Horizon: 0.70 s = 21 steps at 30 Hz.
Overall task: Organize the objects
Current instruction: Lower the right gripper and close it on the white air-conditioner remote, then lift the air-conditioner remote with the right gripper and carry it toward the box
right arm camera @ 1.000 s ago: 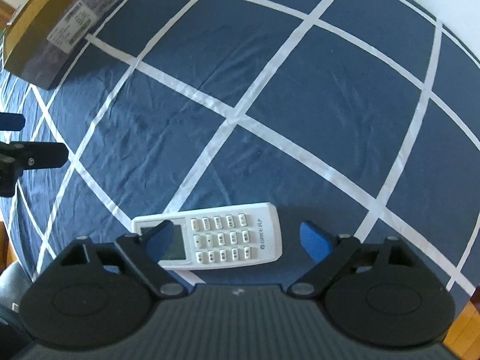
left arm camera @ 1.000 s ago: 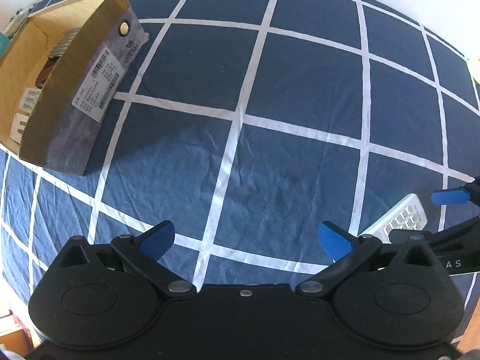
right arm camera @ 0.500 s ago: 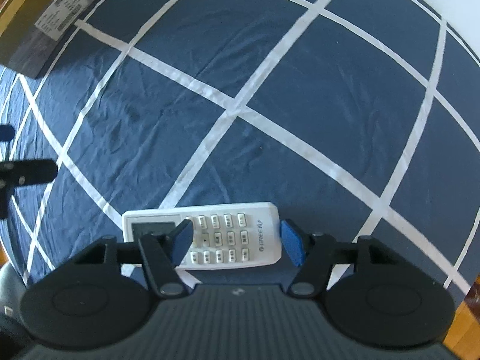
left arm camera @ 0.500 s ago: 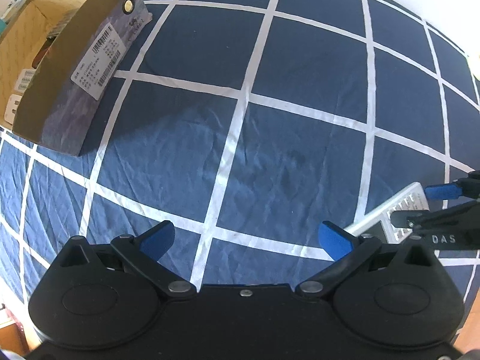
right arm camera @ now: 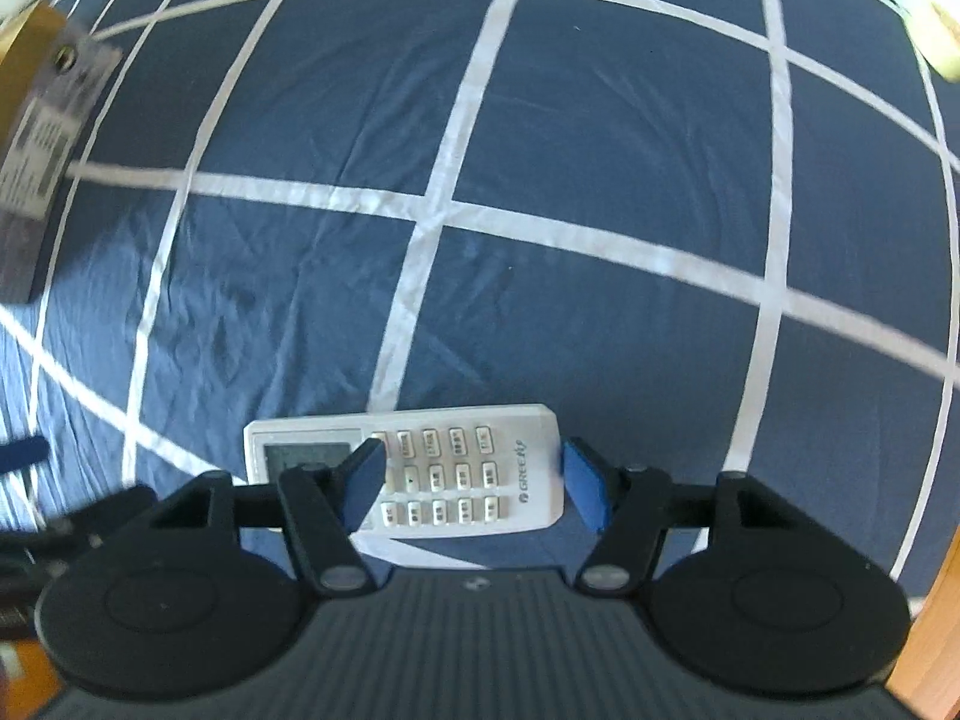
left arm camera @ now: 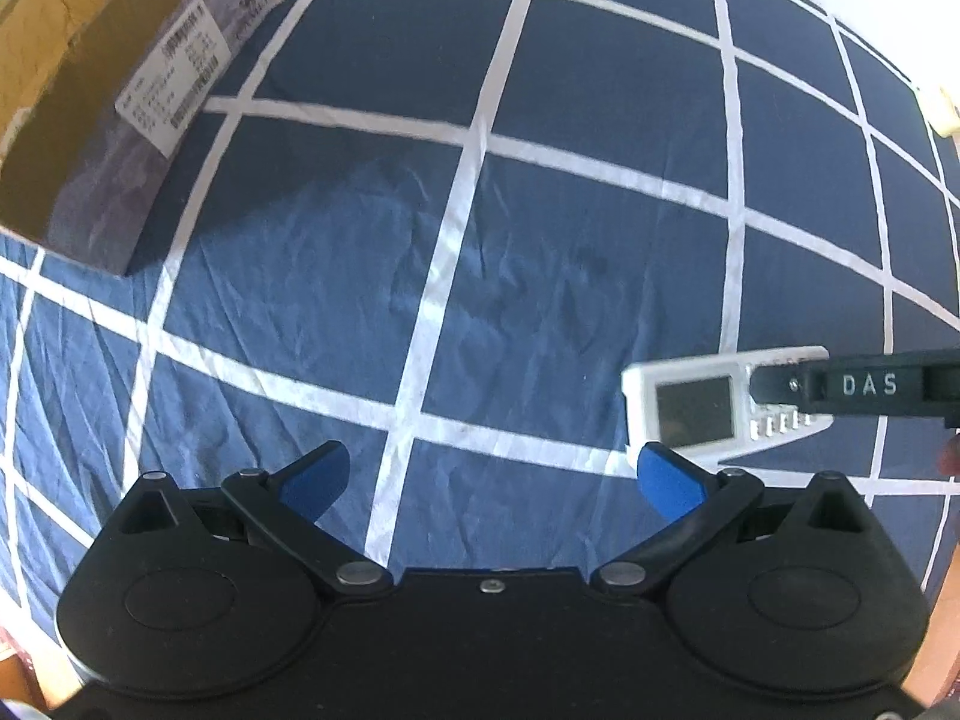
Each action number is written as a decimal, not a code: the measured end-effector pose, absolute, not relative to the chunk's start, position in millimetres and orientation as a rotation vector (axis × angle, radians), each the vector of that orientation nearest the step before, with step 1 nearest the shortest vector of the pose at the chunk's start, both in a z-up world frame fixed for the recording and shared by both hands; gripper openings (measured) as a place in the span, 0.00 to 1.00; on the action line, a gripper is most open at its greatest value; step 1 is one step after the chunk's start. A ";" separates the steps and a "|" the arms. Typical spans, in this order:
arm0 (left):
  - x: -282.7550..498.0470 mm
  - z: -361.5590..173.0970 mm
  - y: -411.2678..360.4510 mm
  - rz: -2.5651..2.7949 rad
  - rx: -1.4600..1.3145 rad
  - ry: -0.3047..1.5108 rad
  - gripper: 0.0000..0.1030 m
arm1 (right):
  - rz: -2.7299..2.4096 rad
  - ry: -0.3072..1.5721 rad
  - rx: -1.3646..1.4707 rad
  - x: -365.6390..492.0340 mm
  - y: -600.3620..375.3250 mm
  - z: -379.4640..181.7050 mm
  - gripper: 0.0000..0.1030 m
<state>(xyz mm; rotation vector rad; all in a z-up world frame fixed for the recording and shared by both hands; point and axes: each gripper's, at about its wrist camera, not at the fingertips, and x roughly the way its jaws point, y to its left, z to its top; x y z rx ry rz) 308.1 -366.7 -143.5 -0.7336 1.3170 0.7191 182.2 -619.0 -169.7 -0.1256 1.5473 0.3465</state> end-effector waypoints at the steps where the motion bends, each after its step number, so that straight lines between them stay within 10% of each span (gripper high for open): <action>1: 306.1 -146.2 -366.8 0.716 -0.744 1.319 1.00 | 0.334 1.547 -0.112 179.9 -616.2 -169.8 0.63; 21: 322.9 -175.0 -369.3 0.653 -0.853 1.305 1.00 | 0.384 1.554 -0.082 175.9 -590.4 -176.7 0.63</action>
